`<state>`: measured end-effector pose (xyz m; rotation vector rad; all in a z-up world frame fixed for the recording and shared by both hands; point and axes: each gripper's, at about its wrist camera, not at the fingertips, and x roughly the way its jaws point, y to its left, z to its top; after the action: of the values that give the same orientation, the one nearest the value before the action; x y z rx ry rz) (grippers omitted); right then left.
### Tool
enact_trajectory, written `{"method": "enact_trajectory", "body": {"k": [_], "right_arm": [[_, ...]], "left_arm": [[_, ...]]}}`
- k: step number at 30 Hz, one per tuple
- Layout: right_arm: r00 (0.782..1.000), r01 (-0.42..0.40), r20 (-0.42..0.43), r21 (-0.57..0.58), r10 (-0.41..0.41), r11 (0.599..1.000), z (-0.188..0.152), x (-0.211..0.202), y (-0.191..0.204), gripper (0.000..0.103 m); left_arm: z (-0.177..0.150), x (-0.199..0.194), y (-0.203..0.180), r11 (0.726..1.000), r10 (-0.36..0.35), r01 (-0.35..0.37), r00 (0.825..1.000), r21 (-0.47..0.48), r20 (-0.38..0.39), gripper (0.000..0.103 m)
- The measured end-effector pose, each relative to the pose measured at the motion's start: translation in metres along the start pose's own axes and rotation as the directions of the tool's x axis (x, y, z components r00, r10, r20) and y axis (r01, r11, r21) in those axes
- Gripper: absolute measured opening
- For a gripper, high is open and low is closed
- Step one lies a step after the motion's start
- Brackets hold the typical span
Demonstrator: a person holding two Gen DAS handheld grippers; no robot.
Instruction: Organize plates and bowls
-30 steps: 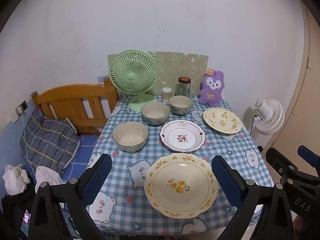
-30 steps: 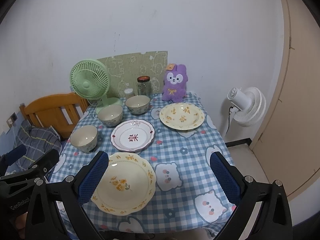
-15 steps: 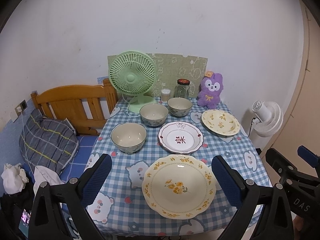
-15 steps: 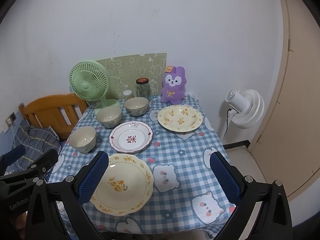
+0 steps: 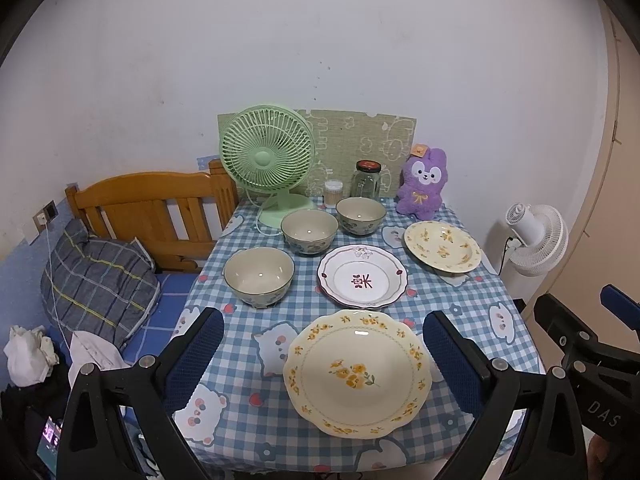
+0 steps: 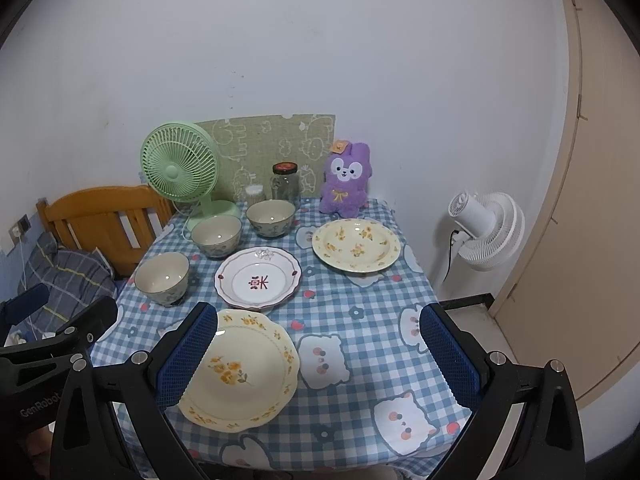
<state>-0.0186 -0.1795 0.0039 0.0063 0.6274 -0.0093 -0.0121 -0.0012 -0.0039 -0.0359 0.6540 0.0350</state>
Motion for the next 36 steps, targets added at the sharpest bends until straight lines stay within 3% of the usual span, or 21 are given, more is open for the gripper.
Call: {"method": "enact_trajectory", "body": {"k": [33,36], "right_arm": [[1.000,-0.003,0.009,-0.003,0.003,1.000,0.006,-0.002,0.001,0.102],[1.000,-0.004,0.008,-0.006,0.004,1.000,0.009,-0.002,0.001,0.097]], "left_arm": [[0.008,0.000,-0.005,1.000,0.005,-0.006,1.000,0.015,0.019,0.098],[0.006,-0.001,-0.005,1.000,0.002,-0.002,1.000,0.014,0.022,0.098]]}}
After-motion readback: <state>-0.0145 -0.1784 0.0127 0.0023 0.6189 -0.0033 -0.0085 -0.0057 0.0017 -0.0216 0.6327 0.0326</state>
